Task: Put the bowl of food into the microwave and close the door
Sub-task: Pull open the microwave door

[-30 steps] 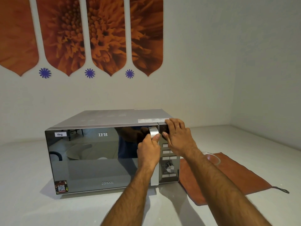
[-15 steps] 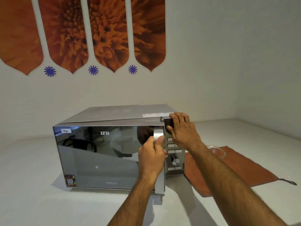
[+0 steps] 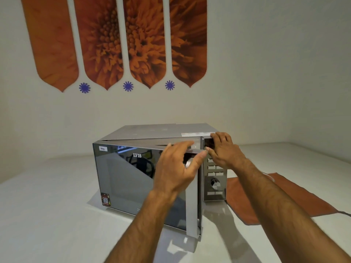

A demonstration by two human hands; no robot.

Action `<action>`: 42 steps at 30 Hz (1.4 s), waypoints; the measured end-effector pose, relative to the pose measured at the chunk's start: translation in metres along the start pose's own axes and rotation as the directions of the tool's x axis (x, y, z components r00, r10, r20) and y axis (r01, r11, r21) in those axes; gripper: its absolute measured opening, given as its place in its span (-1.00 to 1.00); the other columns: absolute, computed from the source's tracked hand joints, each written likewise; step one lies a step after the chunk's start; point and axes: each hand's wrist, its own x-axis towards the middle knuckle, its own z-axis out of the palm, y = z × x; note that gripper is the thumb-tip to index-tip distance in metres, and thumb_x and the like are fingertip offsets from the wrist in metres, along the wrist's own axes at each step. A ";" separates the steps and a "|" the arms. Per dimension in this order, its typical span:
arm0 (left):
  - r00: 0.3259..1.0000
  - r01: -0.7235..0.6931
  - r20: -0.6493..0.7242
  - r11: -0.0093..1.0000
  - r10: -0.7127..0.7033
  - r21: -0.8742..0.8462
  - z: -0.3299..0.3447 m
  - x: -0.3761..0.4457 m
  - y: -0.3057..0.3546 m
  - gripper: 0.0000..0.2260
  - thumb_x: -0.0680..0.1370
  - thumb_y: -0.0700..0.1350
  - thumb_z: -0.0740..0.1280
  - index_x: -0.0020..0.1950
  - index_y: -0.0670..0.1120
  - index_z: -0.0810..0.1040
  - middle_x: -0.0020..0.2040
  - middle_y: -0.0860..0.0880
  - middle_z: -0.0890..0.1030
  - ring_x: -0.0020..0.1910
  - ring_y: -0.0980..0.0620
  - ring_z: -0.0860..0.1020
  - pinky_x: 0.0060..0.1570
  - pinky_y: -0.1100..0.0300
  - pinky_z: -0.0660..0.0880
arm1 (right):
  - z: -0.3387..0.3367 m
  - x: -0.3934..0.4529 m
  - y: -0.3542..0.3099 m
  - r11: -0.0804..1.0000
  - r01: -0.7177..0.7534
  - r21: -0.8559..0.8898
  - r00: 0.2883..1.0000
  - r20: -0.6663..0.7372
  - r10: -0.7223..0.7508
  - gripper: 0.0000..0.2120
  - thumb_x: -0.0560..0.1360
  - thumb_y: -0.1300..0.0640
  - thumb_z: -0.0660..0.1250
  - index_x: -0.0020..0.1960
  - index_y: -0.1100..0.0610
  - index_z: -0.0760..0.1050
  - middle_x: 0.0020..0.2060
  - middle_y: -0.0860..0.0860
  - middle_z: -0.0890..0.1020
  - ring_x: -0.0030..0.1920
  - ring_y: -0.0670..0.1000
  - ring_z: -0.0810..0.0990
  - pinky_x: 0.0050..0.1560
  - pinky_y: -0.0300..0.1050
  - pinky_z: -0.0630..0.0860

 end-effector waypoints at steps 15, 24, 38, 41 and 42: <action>0.962 0.163 0.116 0.860 -0.248 0.483 -0.092 -0.019 0.055 -0.13 0.33 0.63 -0.16 -0.44 -0.09 0.54 -0.50 -0.05 0.55 -0.47 -0.01 0.54 -0.39 0.07 0.52 | -0.007 -0.002 -0.001 1.000 0.001 0.026 0.999 0.054 -0.002 -0.34 0.59 -0.24 0.07 0.55 0.09 0.04 0.54 0.09 0.15 0.53 0.12 0.07 0.32 0.33 0.40; 0.860 0.270 0.054 0.544 -0.507 0.795 -0.153 -0.034 0.071 -0.33 0.28 0.62 0.08 -0.37 -0.02 0.34 -0.39 -0.02 0.45 -0.40 0.03 0.39 -0.40 0.14 0.34 | -0.013 -0.004 -0.003 0.998 0.006 0.057 0.996 0.085 -0.010 -0.34 0.60 -0.22 0.08 0.55 0.12 0.04 0.55 0.12 0.13 0.55 0.13 0.02 0.36 0.35 0.34; 0.732 0.368 -0.117 0.245 -0.671 0.897 -0.224 -0.045 0.049 -0.32 0.28 0.61 0.11 -0.28 -0.03 0.44 -0.34 -0.03 0.52 -0.38 0.01 0.43 -0.41 0.15 0.28 | -0.016 -0.004 -0.003 0.999 0.000 0.034 0.995 0.105 -0.003 -0.33 0.59 -0.25 0.06 0.55 0.11 0.06 0.56 0.11 0.14 0.54 0.12 0.03 0.31 0.40 0.35; 0.710 0.407 -0.158 0.216 -0.686 0.887 -0.236 -0.046 0.041 -0.32 0.28 0.60 0.12 -0.28 -0.05 0.45 -0.33 -0.04 0.53 -0.37 0.00 0.43 -0.35 0.13 0.33 | -0.015 -0.004 -0.004 1.000 -0.001 0.016 0.995 0.104 -0.001 -0.33 0.59 -0.25 0.06 0.54 0.10 0.05 0.56 0.11 0.13 0.54 0.12 0.04 0.31 0.42 0.34; 0.700 0.422 -0.169 0.210 -0.693 0.882 -0.240 -0.046 0.039 -0.32 0.29 0.59 0.13 -0.28 -0.05 0.45 -0.32 -0.05 0.53 -0.36 -0.01 0.43 -0.31 0.11 0.37 | -0.015 -0.005 -0.004 1.000 -0.002 0.010 0.995 0.104 0.001 -0.33 0.58 -0.25 0.06 0.54 0.10 0.05 0.56 0.10 0.12 0.54 0.12 0.04 0.31 0.43 0.33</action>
